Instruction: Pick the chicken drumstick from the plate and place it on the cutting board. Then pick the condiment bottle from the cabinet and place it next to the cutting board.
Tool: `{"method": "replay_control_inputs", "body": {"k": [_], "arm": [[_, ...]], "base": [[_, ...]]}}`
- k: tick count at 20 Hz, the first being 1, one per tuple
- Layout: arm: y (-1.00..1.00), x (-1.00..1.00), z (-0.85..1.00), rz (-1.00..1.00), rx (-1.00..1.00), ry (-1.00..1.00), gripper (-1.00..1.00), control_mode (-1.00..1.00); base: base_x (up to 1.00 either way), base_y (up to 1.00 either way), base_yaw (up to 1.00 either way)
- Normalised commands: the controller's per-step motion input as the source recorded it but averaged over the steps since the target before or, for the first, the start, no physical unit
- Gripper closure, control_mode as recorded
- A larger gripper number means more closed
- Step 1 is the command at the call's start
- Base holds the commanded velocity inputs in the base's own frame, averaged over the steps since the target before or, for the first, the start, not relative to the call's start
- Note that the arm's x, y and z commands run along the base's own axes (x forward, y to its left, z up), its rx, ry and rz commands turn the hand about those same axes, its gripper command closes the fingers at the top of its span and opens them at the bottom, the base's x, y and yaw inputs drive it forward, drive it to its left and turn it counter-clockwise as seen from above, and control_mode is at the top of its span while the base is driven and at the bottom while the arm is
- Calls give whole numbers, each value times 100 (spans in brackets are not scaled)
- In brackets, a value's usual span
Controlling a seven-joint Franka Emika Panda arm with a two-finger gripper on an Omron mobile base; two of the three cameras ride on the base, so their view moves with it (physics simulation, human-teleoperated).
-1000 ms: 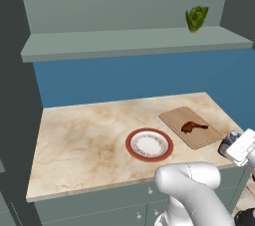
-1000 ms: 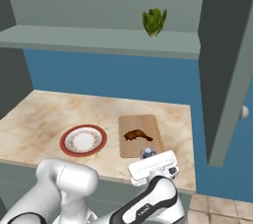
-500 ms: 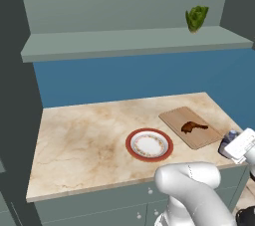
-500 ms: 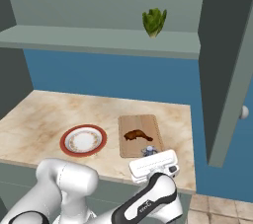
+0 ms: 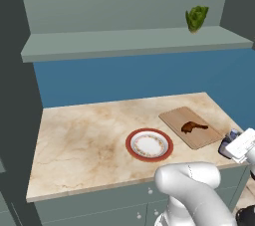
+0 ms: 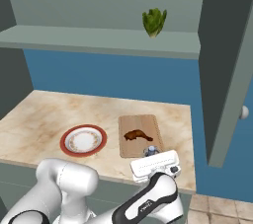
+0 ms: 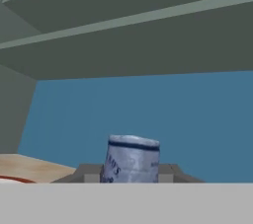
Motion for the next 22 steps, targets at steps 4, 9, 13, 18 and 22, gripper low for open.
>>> {"method": "replay_control_inputs", "body": {"k": [4, 9, 13, 18, 22], "arm": [[-3, -2, -12, 0, 0, 0, 100, -100], [0, -11, -10, 0, 0, 0, 100, -100], [0, -13, -12, 0, 0, 0, 100, -100], [0, -7, -11, 0, 0, 0, 100, -100], [-1, -1, -7, 0, 3, 0, 100, -100]], "base": [[0, 0, 0], [0, 0, 0], [0, 0, 0], [0, 0, 0], [0, 0, 0]]}}
